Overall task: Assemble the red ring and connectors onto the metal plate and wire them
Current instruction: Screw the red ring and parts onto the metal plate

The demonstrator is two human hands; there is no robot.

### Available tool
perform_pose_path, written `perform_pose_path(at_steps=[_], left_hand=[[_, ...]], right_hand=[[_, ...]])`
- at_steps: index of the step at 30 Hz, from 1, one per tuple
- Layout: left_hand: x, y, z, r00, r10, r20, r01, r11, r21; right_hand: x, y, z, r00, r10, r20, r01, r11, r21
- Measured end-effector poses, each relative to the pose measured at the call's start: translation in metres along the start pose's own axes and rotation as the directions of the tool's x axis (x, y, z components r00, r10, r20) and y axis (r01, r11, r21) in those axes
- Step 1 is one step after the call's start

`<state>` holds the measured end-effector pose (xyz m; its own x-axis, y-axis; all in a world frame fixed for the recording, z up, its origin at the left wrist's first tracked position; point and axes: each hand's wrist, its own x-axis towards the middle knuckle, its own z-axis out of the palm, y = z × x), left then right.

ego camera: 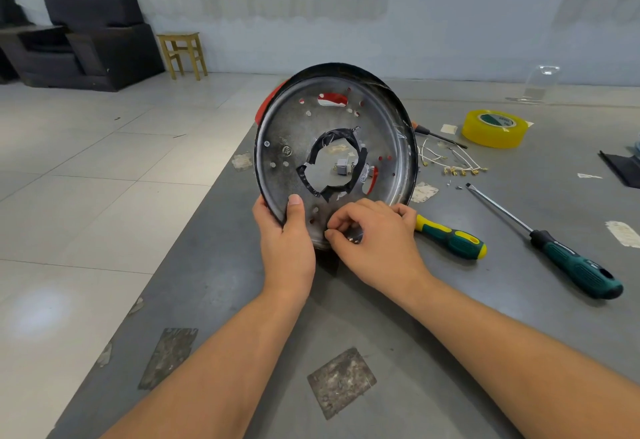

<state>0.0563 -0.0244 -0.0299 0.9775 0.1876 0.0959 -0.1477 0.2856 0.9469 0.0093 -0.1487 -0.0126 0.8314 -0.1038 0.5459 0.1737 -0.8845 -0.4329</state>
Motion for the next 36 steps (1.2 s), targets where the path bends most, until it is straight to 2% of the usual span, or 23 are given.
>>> perform_pose_path(at_steps=[8,13,15,17,19,21,23,25,29,32,34,36], left_hand=[[0.002,0.004,-0.001,0.998,-0.064,0.008,0.064,0.997,-0.031],[0.003,0.008,-0.003,0.987,-0.160,-0.024,0.156,0.980,-0.122],[0.005,0.011,-0.005,0.973,-0.229,-0.039,0.217,0.956,-0.198],[0.007,0.016,-0.008,0.959,-0.280,-0.046,0.261,0.932,-0.250],[0.007,0.019,-0.010,0.950,-0.310,-0.036,0.289,0.916,-0.279],[0.007,0.021,-0.012,0.947,-0.322,-0.020,0.303,0.910,-0.284],[0.009,0.024,-0.015,0.945,-0.326,-0.009,0.310,0.905,-0.290],[0.011,0.027,-0.018,0.942,-0.334,-0.004,0.318,0.899,-0.302],[0.016,0.032,-0.025,0.931,-0.364,0.033,0.353,0.872,-0.339],[0.019,0.031,-0.028,0.934,-0.356,0.026,0.343,0.874,-0.344],[0.020,0.030,-0.028,0.939,-0.342,0.025,0.329,0.877,-0.350],[0.021,0.030,-0.029,0.944,-0.328,0.025,0.315,0.880,-0.355]], right_hand=[[-0.002,0.000,-0.004,1.000,-0.017,0.017,0.016,0.999,0.046],[-0.002,0.015,-0.022,0.993,-0.074,-0.086,0.083,0.991,0.102],[-0.002,0.027,-0.034,0.989,-0.066,-0.132,0.070,0.997,0.028],[-0.001,0.041,-0.043,0.989,-0.026,-0.143,0.009,0.993,-0.118],[0.000,0.054,-0.047,0.993,0.095,-0.064,-0.110,0.941,-0.319],[0.001,0.062,-0.047,0.962,0.270,0.046,-0.212,0.839,-0.502],[0.001,0.066,-0.046,0.926,0.363,0.101,-0.242,0.779,-0.578],[0.002,0.068,-0.045,0.919,0.372,0.130,-0.227,0.770,-0.597],[0.006,0.070,-0.043,0.920,0.371,0.124,-0.243,0.790,-0.563],[0.007,0.071,-0.047,0.936,0.349,0.035,-0.307,0.864,-0.398],[0.008,0.067,-0.050,0.965,0.260,-0.032,-0.259,0.926,-0.275],[0.006,0.057,-0.053,0.990,0.131,-0.046,-0.137,0.972,-0.189]])
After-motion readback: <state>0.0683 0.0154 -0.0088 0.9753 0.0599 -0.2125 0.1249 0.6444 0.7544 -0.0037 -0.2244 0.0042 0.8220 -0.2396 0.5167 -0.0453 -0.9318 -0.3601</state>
